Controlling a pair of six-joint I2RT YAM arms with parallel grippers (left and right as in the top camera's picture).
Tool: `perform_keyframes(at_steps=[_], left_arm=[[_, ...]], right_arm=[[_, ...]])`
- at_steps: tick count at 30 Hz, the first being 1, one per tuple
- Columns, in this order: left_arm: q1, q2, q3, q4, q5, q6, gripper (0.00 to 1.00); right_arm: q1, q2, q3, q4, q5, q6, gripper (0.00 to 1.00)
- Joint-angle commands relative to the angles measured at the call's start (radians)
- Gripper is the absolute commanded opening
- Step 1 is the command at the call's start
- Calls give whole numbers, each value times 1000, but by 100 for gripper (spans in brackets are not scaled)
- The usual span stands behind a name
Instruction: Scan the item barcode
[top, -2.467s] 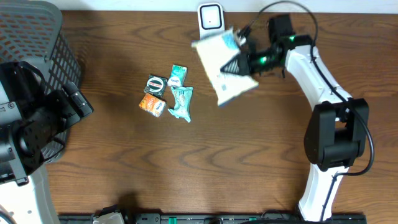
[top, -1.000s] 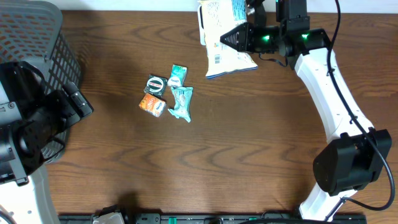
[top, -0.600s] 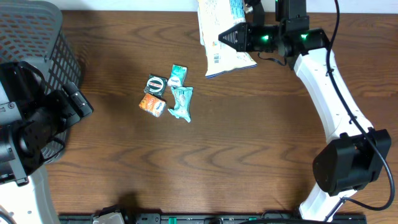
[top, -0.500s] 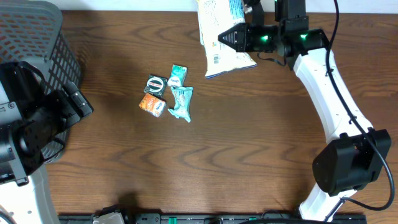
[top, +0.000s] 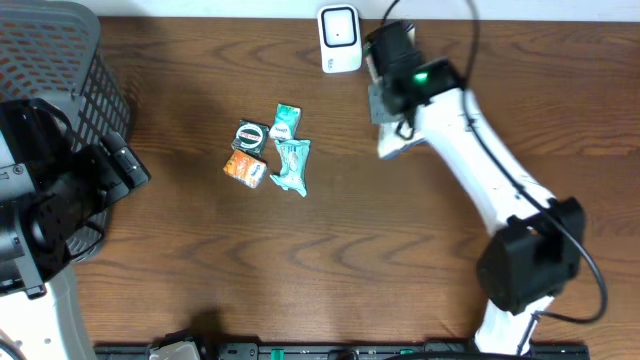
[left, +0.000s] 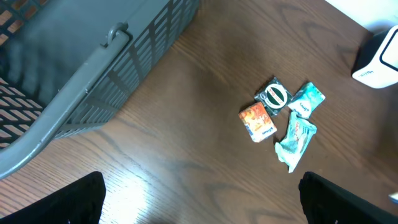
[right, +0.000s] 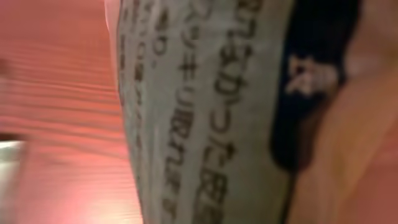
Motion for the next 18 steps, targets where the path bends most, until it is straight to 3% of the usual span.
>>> perform_keyframes(at_steps=[1,9,15,16,18], left_arm=[[5,0,-9,-2,-9,-2,98],[5,0,-9,-2,-9,-2,98],[5,0,-9,-2,-9,-2,98],[5,0,-9,-2,-9,-2,97],[5,0,-9,-2,-9,-2,98]], right_arm=[[41,111,2,-37,377,-20,1],[89,274,2,-78,466,-16,5],[130,290,3,-84,179,-17,14],[135,286,4,-84,124,-16,17],[147,284,9,-84,26,-17,44]])
